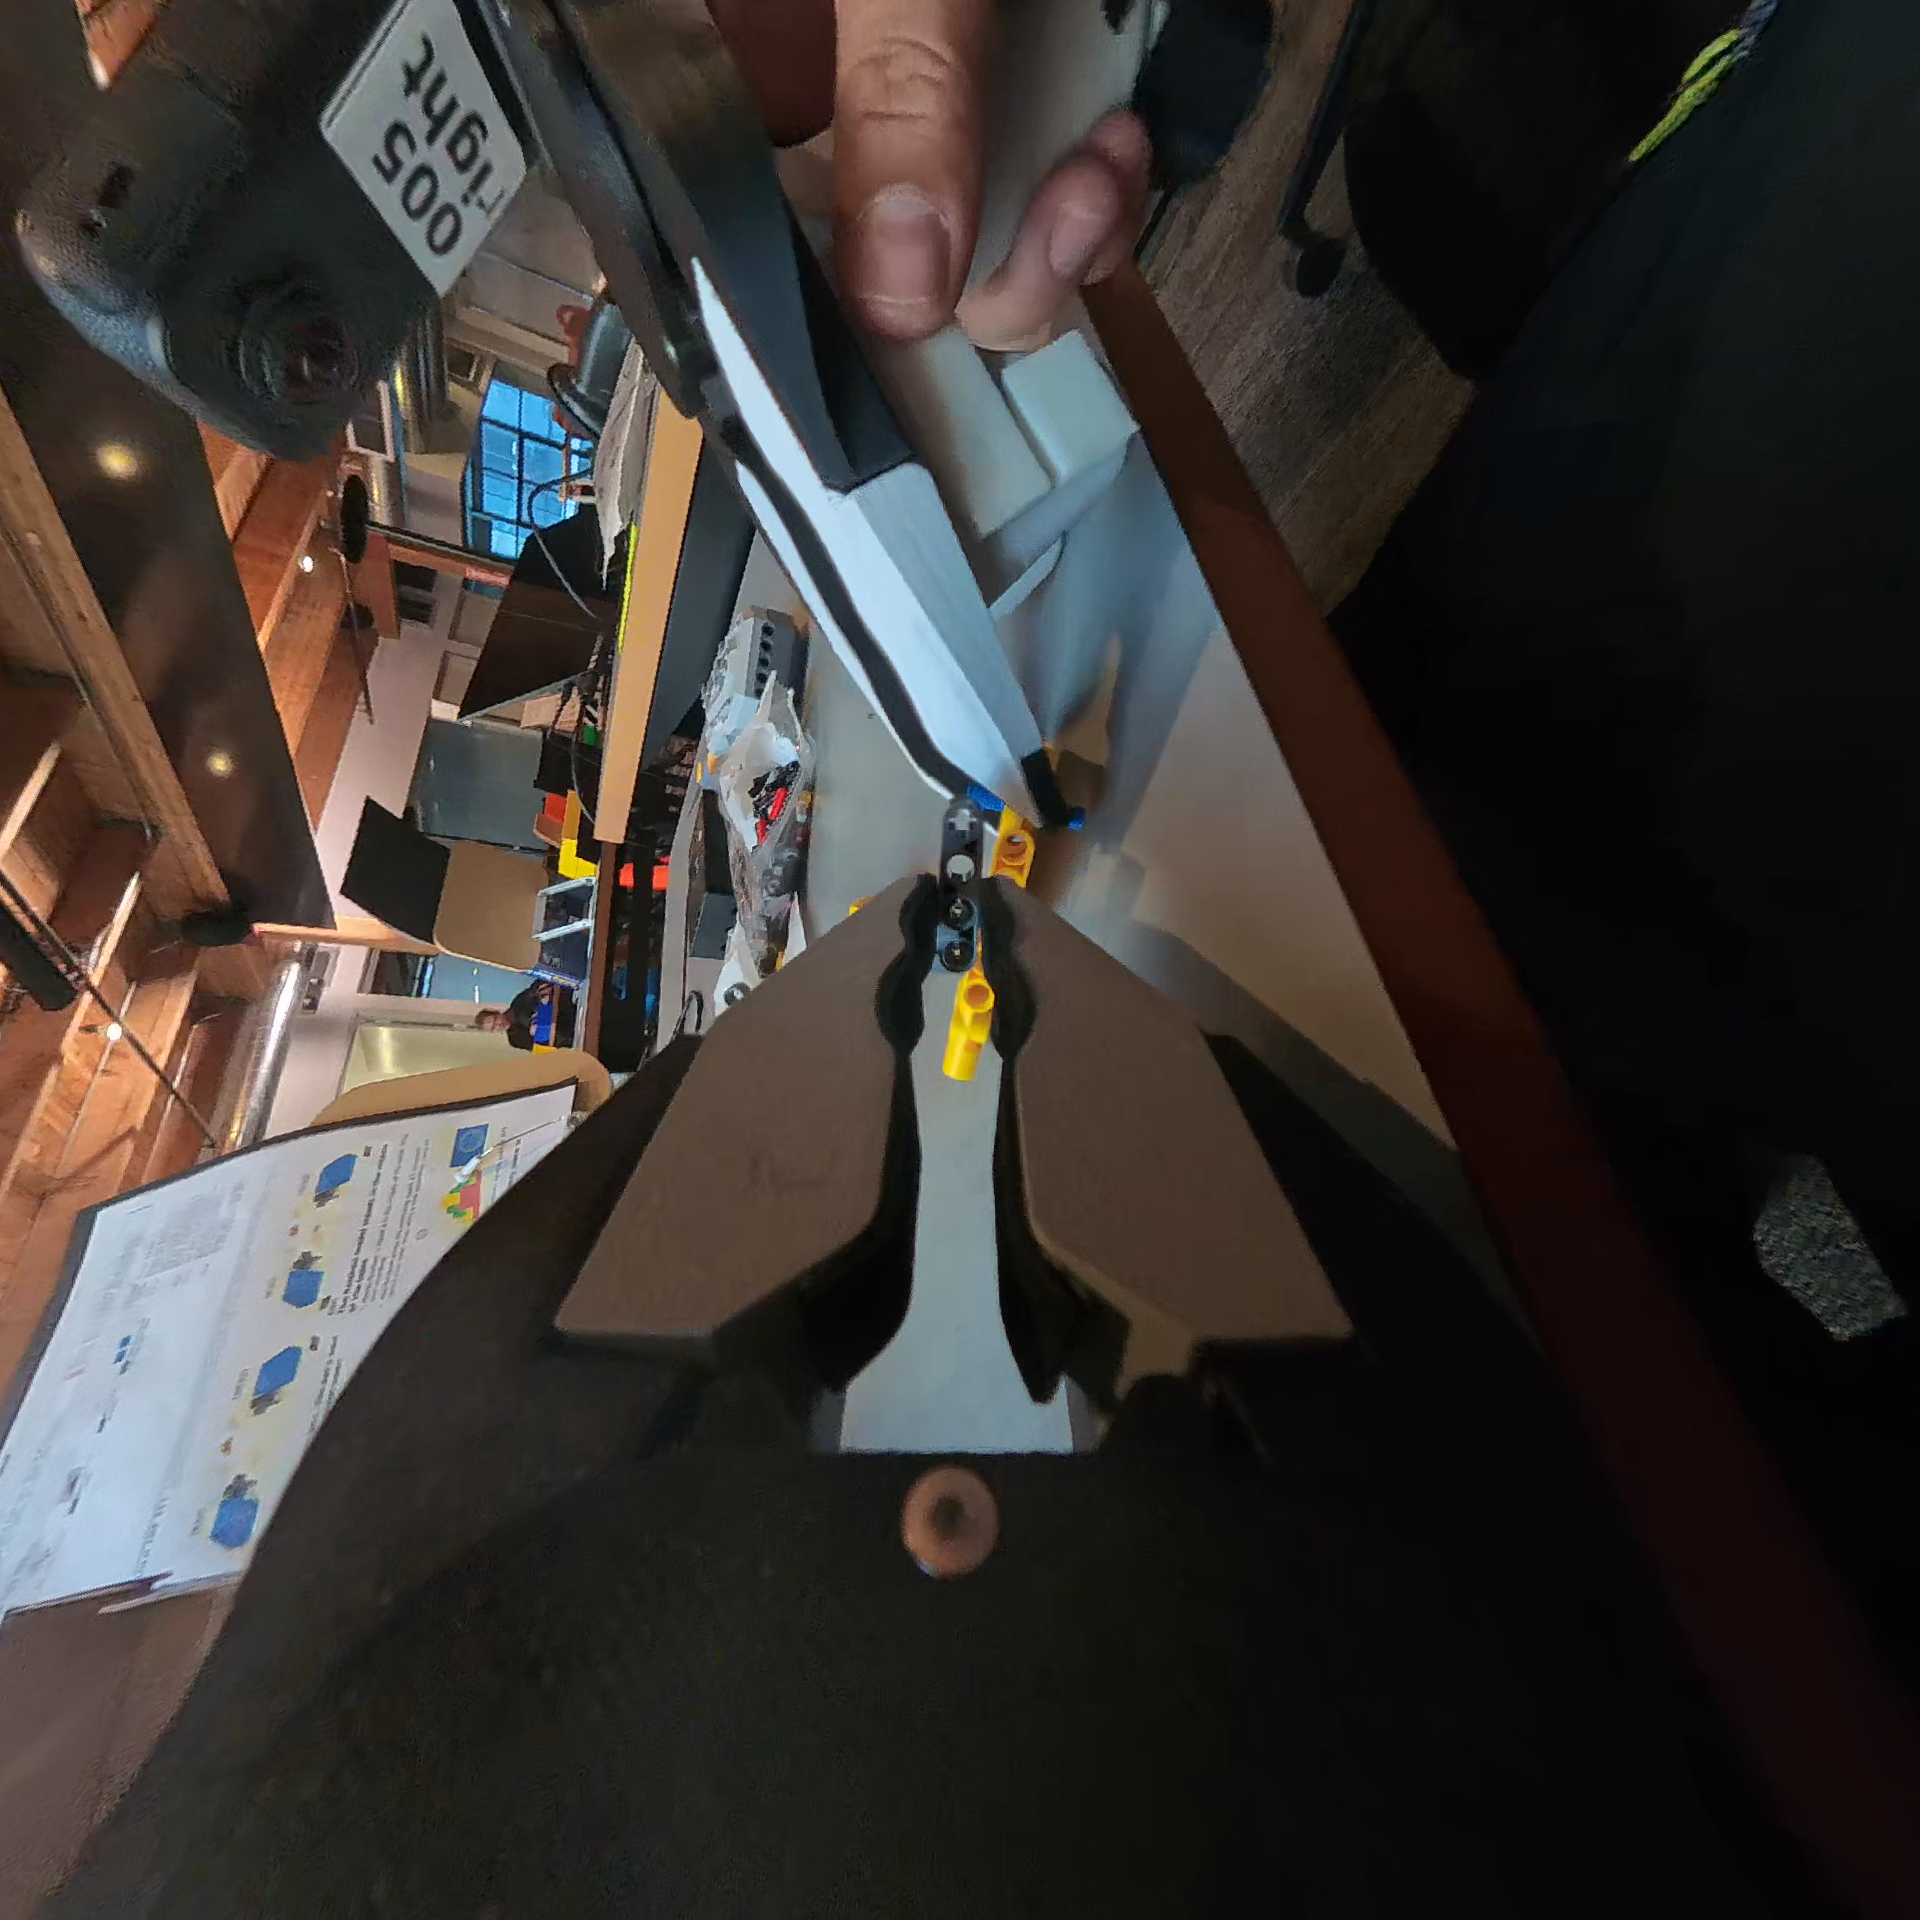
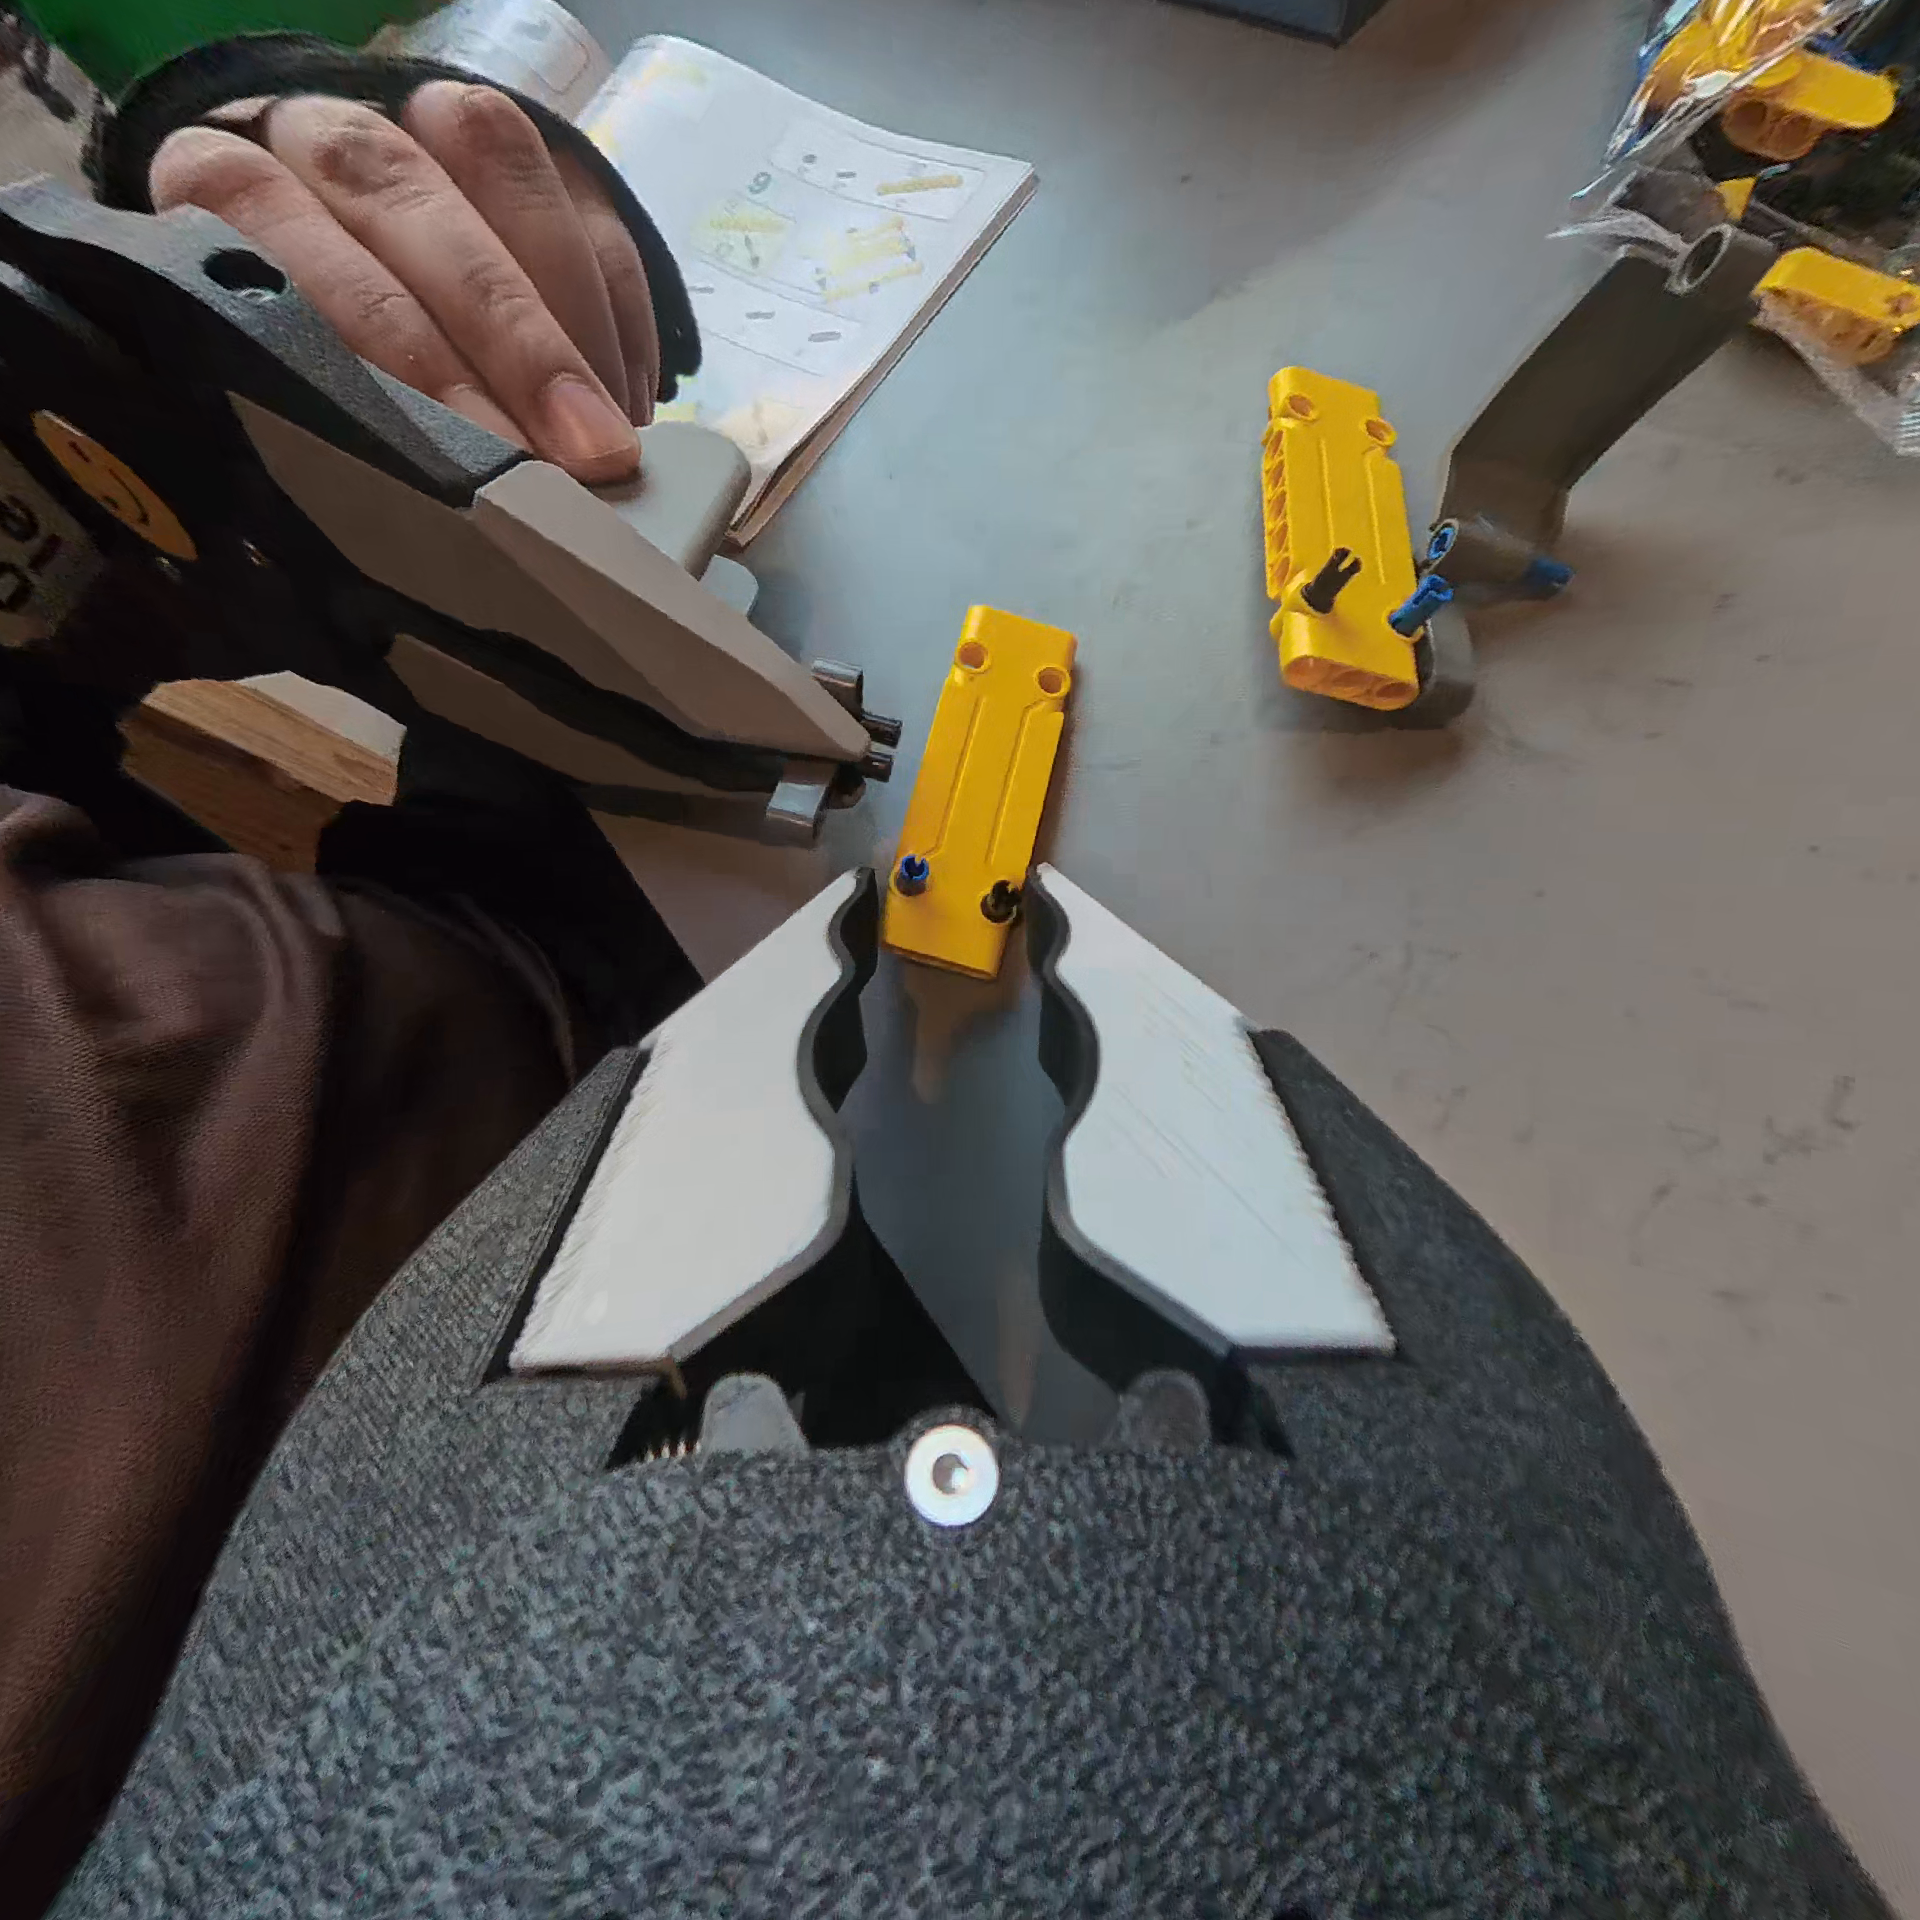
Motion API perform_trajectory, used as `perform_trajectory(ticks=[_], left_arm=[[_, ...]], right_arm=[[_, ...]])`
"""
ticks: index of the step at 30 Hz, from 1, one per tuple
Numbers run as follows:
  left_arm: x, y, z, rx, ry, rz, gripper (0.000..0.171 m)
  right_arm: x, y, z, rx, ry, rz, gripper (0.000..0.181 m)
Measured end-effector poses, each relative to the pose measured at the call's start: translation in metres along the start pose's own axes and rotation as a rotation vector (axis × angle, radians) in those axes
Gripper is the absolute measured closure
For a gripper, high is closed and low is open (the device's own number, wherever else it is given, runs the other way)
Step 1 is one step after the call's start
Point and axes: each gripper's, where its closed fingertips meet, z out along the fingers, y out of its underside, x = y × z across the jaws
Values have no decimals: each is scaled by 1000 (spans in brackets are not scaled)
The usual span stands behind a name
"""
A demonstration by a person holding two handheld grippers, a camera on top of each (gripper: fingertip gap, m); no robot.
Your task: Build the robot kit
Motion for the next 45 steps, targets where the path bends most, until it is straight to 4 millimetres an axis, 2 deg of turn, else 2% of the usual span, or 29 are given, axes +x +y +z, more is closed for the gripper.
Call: perform_trajectory(ticks=[7,16,25,33,36,38,41,45], left_arm=[[9,-6,-1,56,52,47,166],[8,-9,-1,31,37,25,166],[2,-10,-2,38,31,-76,166],[2,-12,-3,54,7,12,166],[12,-8,1,13,36,81,166],[19,-4,4,-19,58,113,166],[19,-2,5,-19,67,92,166],[16,1,5,-33,47,89,166]], right_arm=[[-5,2,-1,-43,-108,-37,154],[-1,-7,-5,43,-171,157,156],[-8,-13,-2,86,-217,198,156],[-10,-15,-5,121,-169,120,156],[-9,-11,-6,113,-171,95,156],[-12,-11,-8,114,-220,109,149],[-15,-17,-10,137,-299,177,144],[-9,-15,-11,122,-233,112,128]])
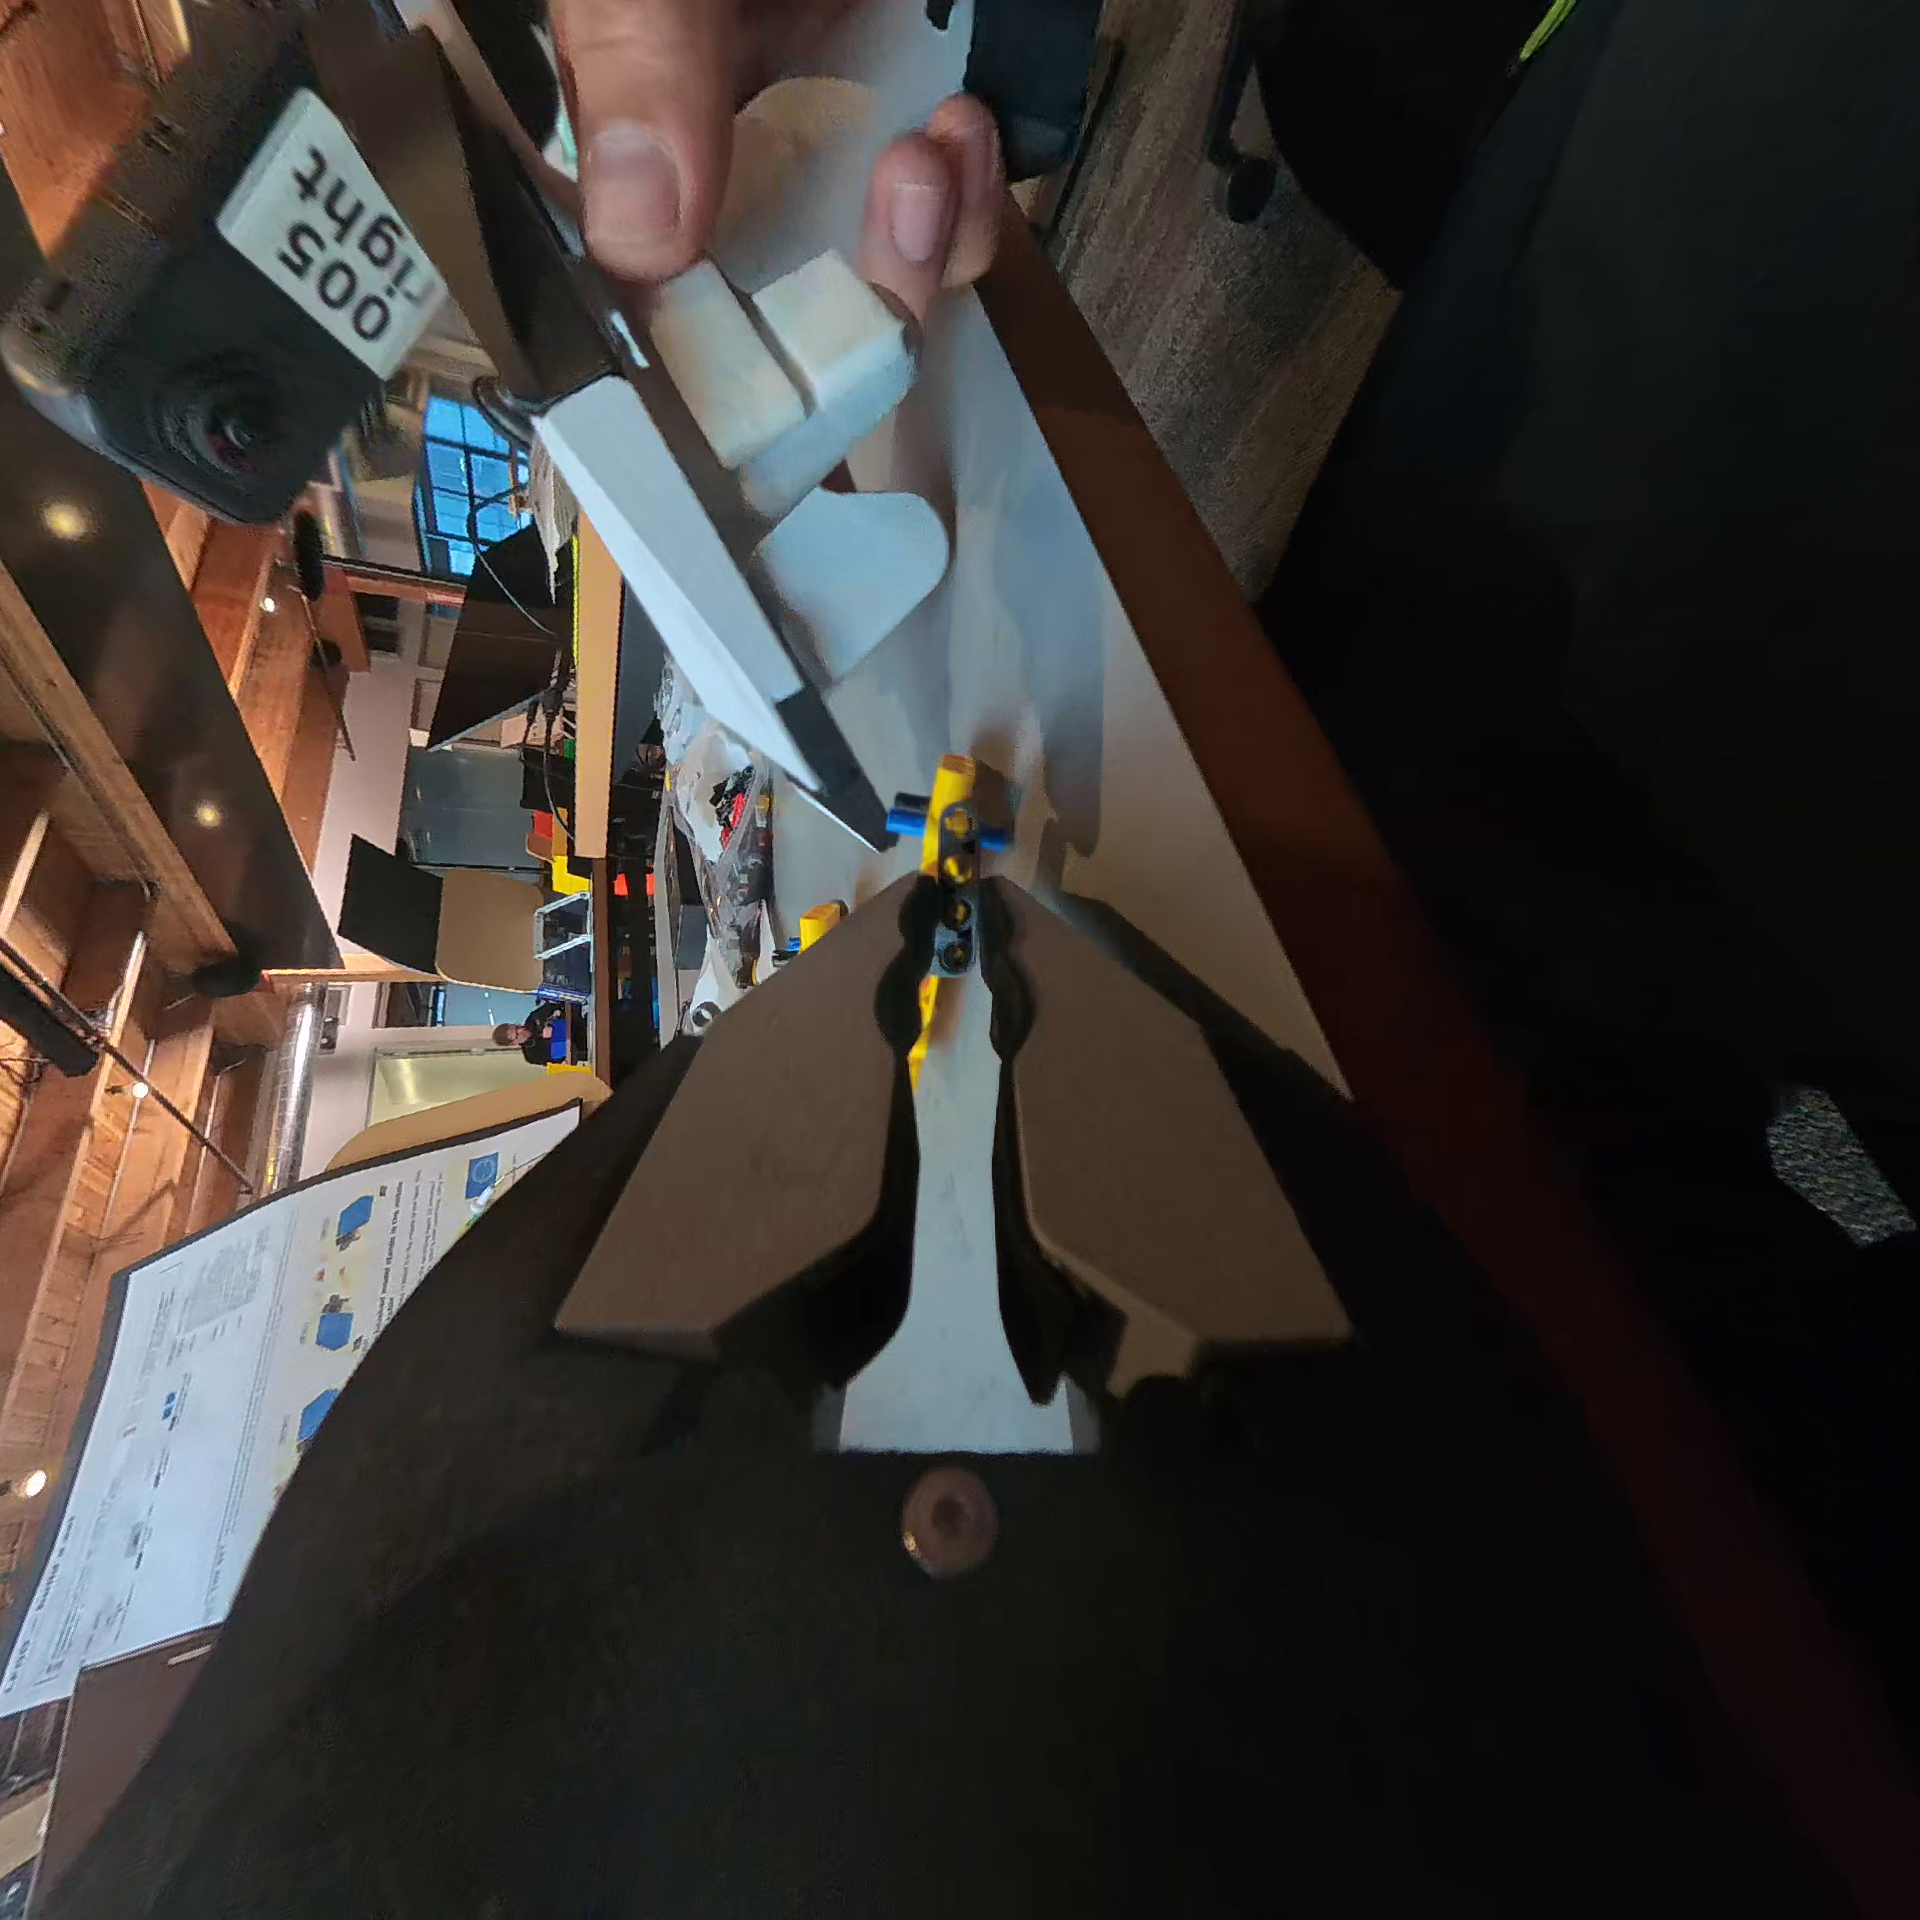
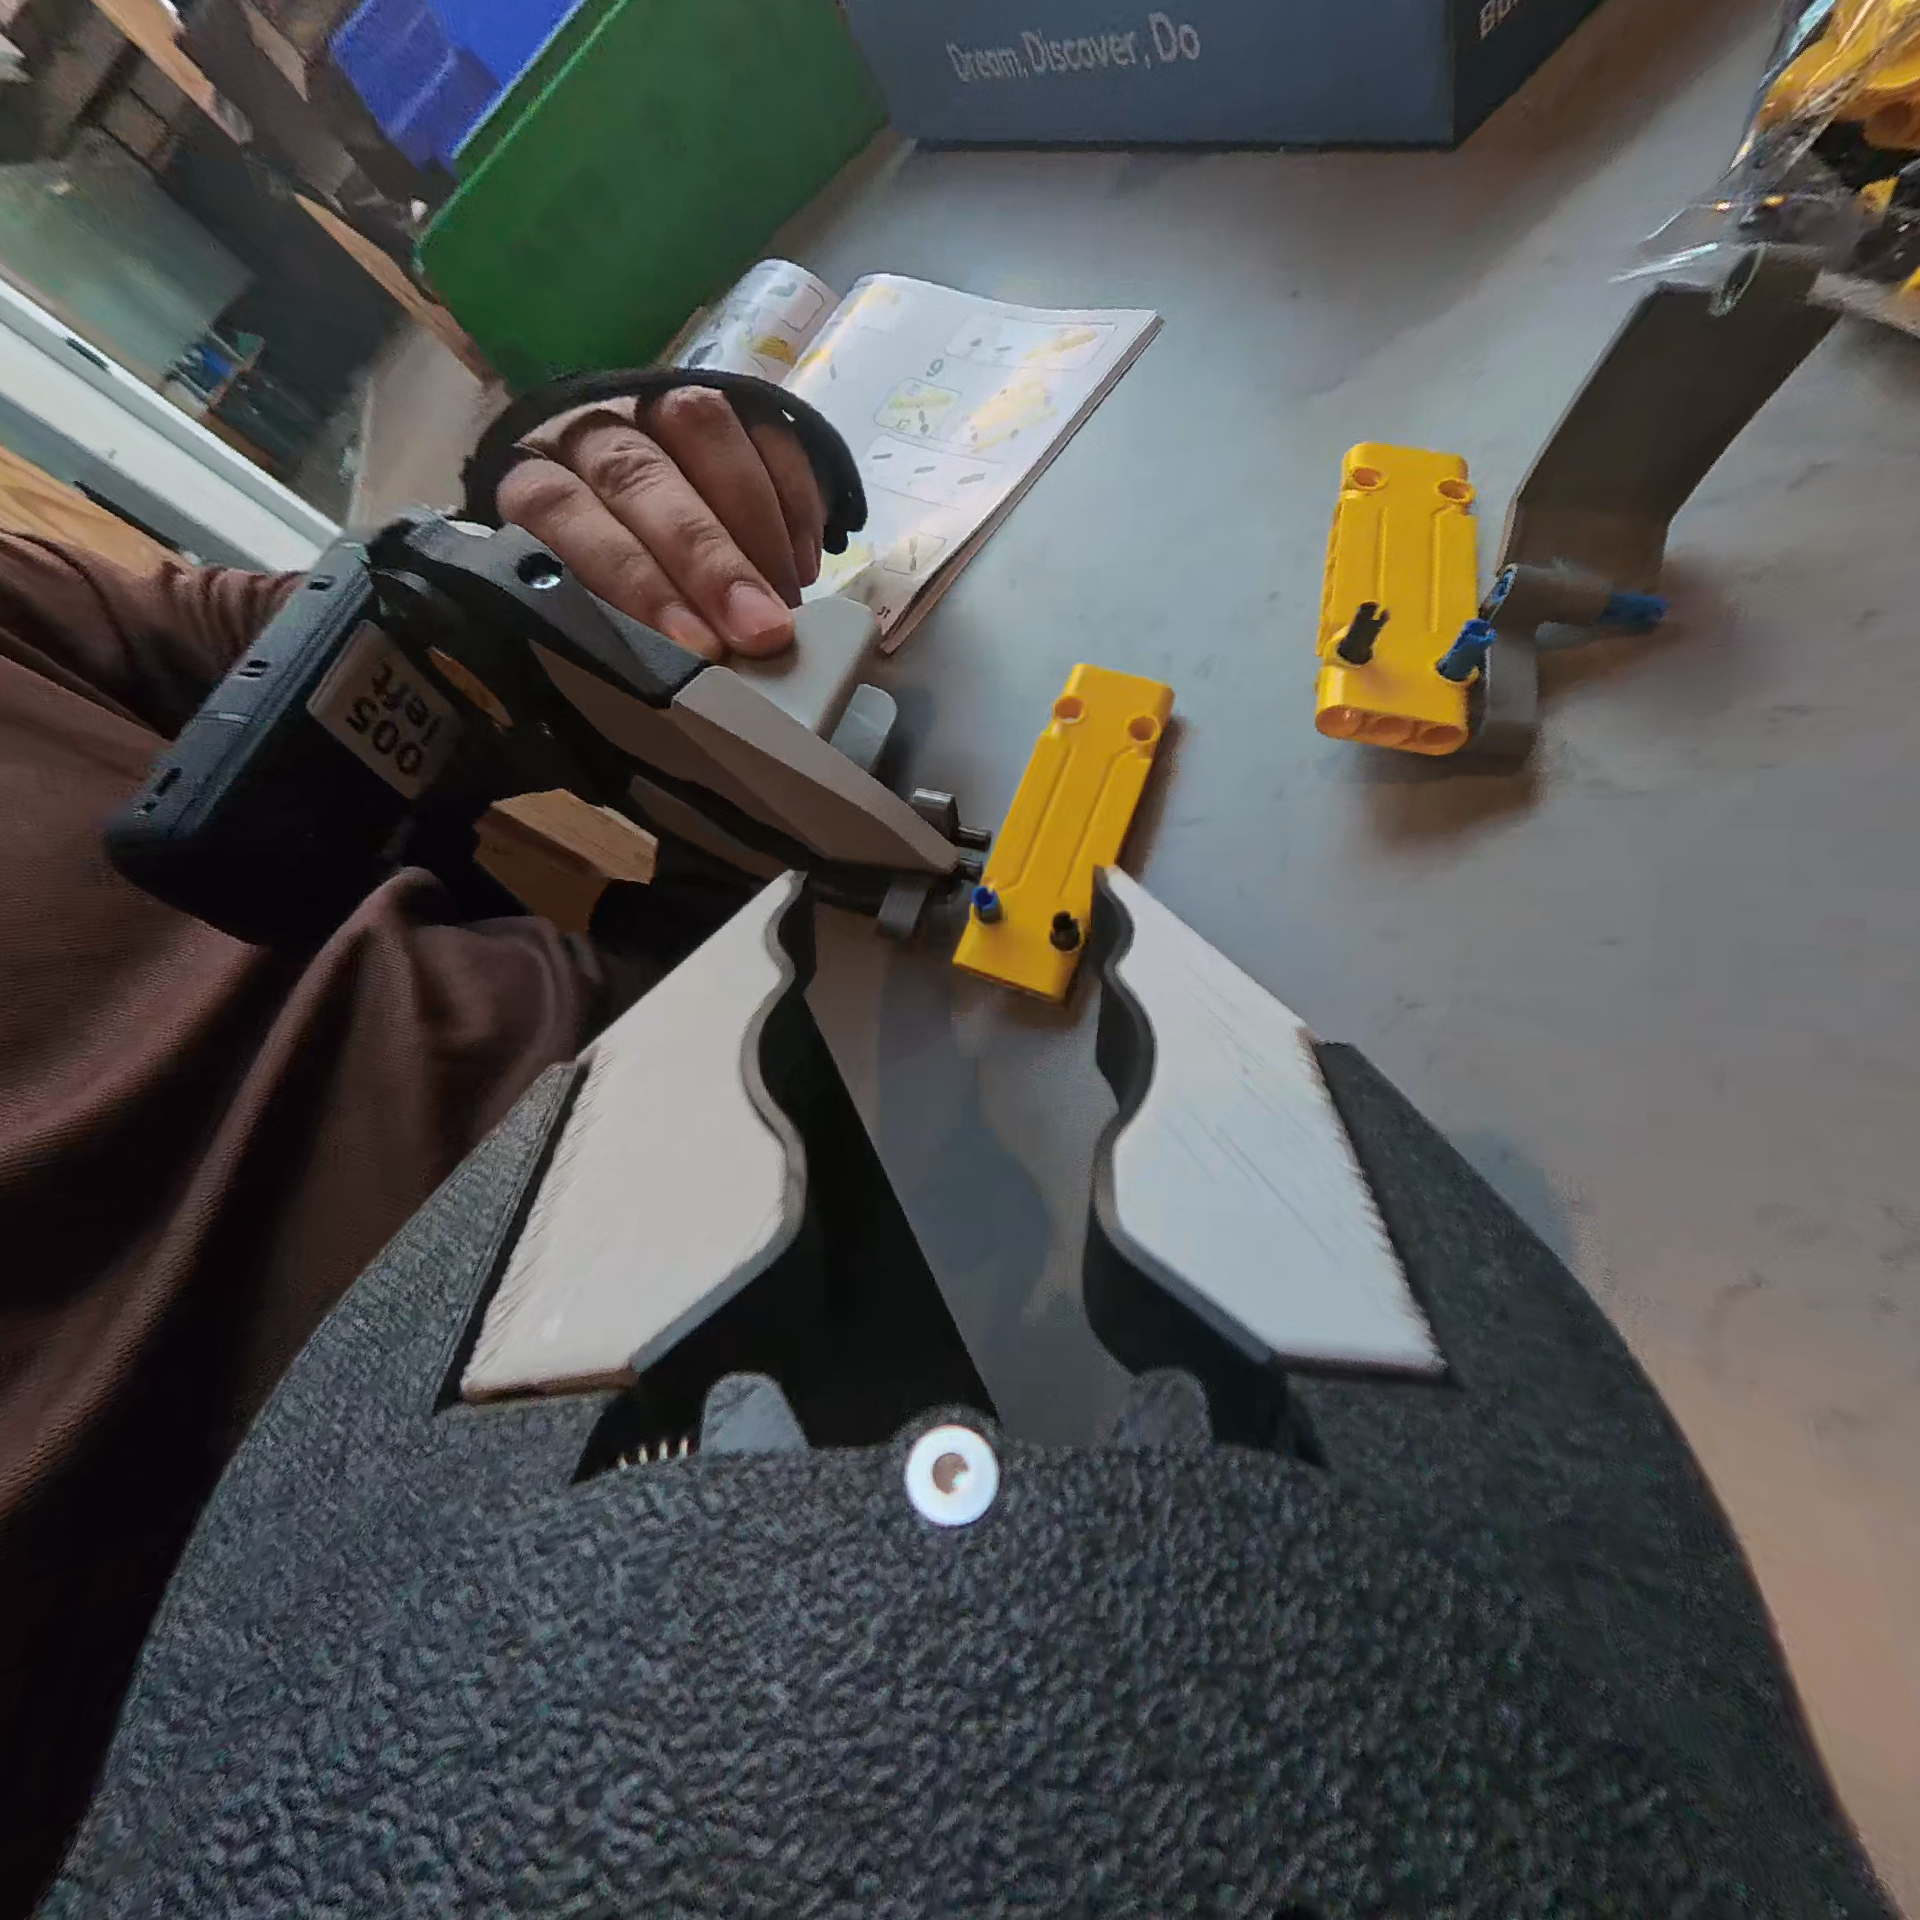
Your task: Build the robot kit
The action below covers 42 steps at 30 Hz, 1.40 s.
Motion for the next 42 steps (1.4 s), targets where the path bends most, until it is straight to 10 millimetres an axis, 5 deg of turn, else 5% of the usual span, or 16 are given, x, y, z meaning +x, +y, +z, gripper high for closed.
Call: perform_trajectory(ticks=[6,9,13,17,22,42], left_arm=[[-5,0,-1,-28,-55,50,166],[-18,-1,-7,-35,-134,54,167],[-29,-2,-11,-25,-183,32,167],[-29,-6,-10,-15,-182,20,167],[-23,-7,-10,-29,-162,22,167],[-19,-5,-7,-7,-110,-75,164]], right_arm=[[9,6,4,-48,206,-89,125],[6,-7,-3,-3,308,-215,123],[-17,-16,-11,27,327,-405,152],[-21,0,2,-30,267,-337,145],[-21,-4,5,3,221,-268,171],[-16,-2,3,10,223,-226,173]])
